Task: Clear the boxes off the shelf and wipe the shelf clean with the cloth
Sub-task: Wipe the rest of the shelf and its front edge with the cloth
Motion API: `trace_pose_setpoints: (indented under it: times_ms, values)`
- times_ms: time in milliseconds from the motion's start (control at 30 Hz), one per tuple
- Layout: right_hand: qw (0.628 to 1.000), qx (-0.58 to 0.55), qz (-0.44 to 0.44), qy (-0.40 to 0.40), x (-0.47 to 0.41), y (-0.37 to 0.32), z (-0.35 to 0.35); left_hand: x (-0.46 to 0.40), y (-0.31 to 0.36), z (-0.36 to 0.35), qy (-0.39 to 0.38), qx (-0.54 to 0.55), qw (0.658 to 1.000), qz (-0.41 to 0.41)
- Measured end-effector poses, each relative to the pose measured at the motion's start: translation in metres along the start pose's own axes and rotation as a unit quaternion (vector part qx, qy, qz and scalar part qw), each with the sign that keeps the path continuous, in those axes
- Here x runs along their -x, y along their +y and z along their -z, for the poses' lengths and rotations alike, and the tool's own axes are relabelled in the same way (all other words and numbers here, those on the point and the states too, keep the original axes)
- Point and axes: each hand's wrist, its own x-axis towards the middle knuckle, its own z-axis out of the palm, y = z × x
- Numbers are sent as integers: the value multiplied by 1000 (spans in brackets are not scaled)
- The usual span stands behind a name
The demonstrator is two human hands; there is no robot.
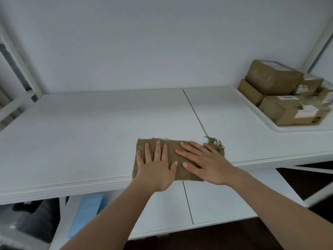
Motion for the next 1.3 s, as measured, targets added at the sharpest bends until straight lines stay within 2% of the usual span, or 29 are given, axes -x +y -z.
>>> trace_pose_setpoints:
  times_ms: [133,267,433,667,1300]
  values:
    - [1000,-6,-24,-14,6,18,7,-9,20,2,-2,5,1000,-9]
    - [996,26,-77,23,9,9,10,-9,26,3,56,-1,998,-7]
    - [992,-28,-121,-7,0,2,3,-19,30,2,6,9,1000,27]
    - [995,-3,-93,-26,-51,31,13,-65,22,11,8,9,999,42]
    - [998,36,-46,0,-210,100,44,-218,-1,46,57,-1,995,76]
